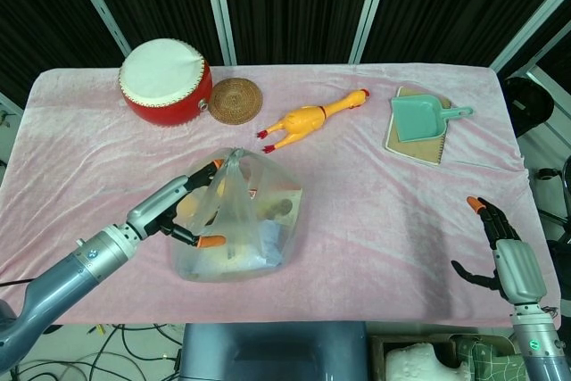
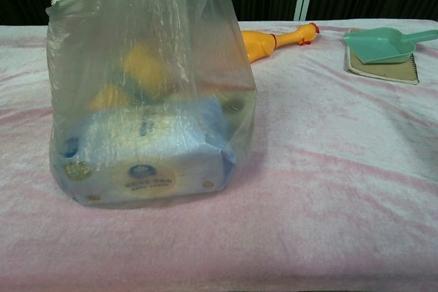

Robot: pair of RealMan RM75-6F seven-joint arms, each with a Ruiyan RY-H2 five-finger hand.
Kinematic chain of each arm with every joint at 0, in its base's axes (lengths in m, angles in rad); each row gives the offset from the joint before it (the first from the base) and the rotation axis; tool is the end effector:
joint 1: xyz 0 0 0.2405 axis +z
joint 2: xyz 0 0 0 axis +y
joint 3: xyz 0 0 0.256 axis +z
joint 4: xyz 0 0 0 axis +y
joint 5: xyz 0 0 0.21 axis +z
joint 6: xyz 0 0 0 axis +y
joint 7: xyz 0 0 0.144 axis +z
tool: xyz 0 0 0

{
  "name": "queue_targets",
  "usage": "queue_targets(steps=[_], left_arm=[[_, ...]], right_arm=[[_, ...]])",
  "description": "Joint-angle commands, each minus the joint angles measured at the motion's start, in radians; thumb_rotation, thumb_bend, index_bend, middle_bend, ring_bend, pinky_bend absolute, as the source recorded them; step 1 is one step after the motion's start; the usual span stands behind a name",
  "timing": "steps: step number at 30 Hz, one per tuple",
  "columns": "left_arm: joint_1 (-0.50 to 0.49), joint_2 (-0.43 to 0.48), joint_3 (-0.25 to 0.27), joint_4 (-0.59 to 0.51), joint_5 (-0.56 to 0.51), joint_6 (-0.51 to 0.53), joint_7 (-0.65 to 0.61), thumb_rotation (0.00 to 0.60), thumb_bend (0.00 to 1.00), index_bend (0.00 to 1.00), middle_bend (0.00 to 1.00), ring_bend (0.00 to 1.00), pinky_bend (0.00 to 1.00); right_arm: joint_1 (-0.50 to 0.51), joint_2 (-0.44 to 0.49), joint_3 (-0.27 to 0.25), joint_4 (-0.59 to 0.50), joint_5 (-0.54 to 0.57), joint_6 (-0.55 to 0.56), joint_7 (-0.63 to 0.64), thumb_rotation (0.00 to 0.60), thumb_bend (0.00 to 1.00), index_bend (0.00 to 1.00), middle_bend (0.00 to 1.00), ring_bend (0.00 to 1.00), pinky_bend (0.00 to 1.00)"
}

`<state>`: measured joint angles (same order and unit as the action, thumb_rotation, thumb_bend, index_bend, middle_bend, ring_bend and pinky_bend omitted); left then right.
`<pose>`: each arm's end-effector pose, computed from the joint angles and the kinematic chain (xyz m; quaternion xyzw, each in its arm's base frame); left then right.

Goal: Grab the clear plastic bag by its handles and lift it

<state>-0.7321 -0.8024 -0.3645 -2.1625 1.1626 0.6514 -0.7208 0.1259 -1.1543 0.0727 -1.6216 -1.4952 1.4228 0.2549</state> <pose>-0.0613 0.2941 0.1392 -0.5812 -0.6651 -0.4561 0.1083 -0.3000 -0.1977 0.1420 0.5450 -0.4749 0.4706 0.5060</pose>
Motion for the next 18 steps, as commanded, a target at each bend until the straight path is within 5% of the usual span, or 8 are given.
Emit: queue_targets(steps=[1, 18], left_arm=[[-0.015, -0.021, -0.005, 0.012, -0.021, -0.003, 0.0, 0.6, 0.18, 0.03, 0.13, 0.08, 0.16], [-0.128, -0.147, -0.006, 0.066, -0.191, -0.011, 0.102, 0.6, 0.18, 0.17, 0.27, 0.19, 0.25]], right_arm=[[0.0, 0.0, 0.0, -0.001, 0.0, -0.001, 0.001, 0.6, 0.17, 0.0, 0.0, 0.0, 0.17], [0.0, 0.002, 0.0, 0.0, 0.0, -0.001, 0.005, 0.6, 0.17, 0.0, 0.0, 0.0, 0.17]])
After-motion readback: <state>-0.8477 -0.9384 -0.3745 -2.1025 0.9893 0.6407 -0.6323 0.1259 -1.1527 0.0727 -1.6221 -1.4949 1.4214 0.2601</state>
